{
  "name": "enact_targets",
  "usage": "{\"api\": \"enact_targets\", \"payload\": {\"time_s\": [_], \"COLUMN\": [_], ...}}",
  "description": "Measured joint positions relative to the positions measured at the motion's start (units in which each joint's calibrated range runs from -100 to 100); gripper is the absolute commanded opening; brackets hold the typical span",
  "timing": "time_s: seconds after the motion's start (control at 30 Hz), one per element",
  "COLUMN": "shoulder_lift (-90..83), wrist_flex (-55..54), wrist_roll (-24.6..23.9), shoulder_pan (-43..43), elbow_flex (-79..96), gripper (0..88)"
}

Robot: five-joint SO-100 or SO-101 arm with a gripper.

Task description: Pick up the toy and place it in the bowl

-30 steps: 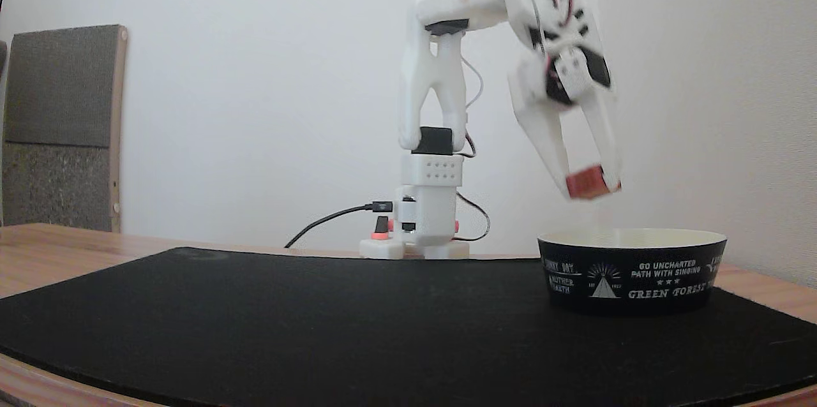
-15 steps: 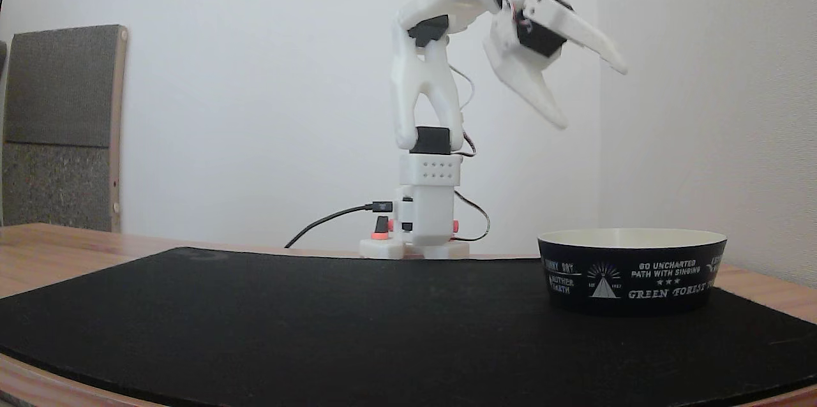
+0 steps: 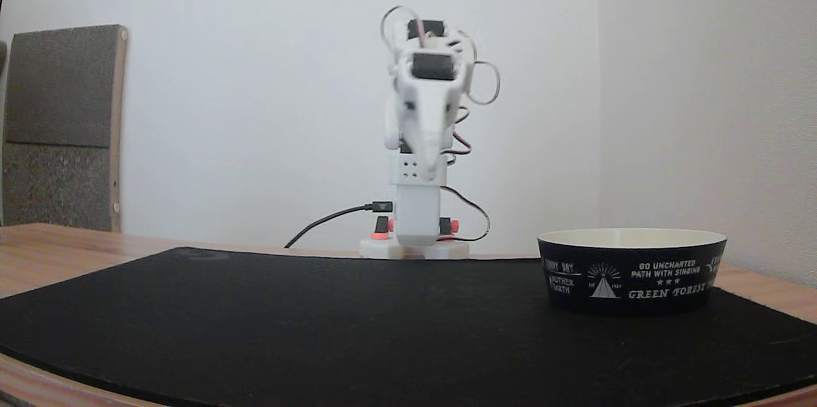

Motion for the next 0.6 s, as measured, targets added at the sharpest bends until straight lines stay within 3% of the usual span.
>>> {"api": "enact_targets", "payload": {"time_s": [0.2,0.3,0.6], "shoulder_lift": [-29.2,-37.2,-39.8], "wrist_flex": [1.8,5.7,9.4], "wrist_roll": [0.1,0.2,0.3], "shoulder_pan": [-0.1,-0.7,-2.6], "elbow_flex": [26.7,28.5,28.8], "gripper": [2.2,2.2,2.2]}}
